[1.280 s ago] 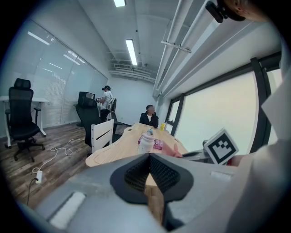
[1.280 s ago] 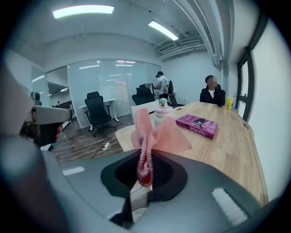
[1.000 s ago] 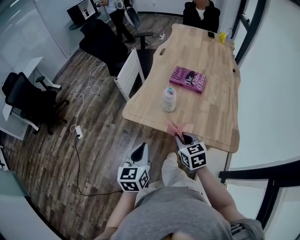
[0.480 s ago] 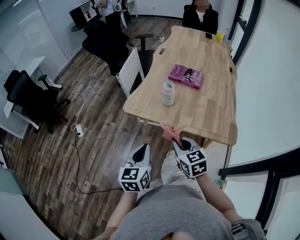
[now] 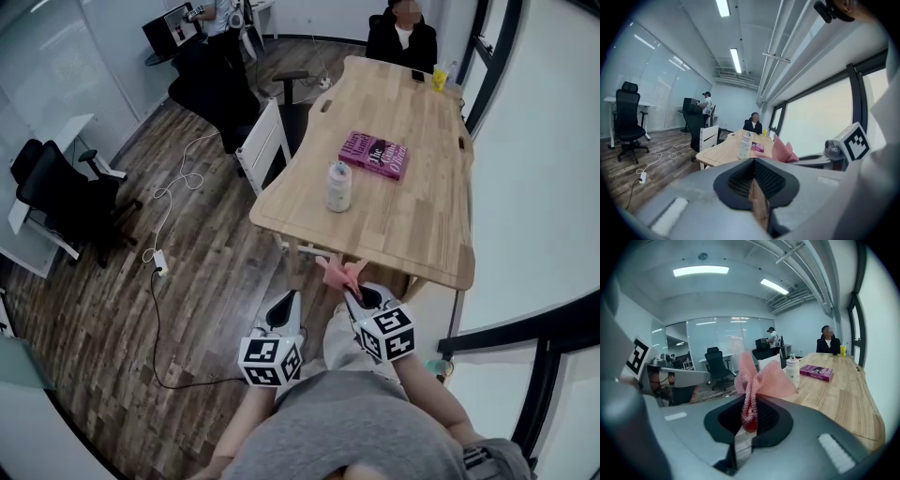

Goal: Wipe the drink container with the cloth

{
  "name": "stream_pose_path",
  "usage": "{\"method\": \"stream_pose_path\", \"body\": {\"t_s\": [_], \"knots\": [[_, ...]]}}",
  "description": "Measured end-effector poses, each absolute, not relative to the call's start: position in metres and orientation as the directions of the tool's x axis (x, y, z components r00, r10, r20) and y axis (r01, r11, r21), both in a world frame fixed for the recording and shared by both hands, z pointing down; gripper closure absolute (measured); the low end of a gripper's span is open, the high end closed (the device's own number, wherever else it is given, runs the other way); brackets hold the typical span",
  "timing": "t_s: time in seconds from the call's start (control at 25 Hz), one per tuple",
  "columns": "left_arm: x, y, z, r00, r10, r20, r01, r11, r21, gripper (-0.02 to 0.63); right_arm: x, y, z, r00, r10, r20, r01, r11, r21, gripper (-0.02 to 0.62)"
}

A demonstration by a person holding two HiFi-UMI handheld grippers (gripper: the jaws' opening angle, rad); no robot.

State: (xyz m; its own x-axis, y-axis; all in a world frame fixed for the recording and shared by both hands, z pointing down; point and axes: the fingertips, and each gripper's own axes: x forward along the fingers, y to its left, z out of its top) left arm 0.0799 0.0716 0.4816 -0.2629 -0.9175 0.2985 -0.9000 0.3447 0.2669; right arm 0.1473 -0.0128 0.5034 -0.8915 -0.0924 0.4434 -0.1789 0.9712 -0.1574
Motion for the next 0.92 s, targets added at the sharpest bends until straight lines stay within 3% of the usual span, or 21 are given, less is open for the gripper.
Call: {"method": "stream_pose_path", "body": {"t_s": [0.92], "knots": [[0.061,0.066,0.485,-0.275,-0.91,0.31,-0.891,0.362,0.273,0.604,0.129,-0.021,0.499,-0.899,-0.052,0.435,-0.133,0.979,-0.157,0.572]]}}
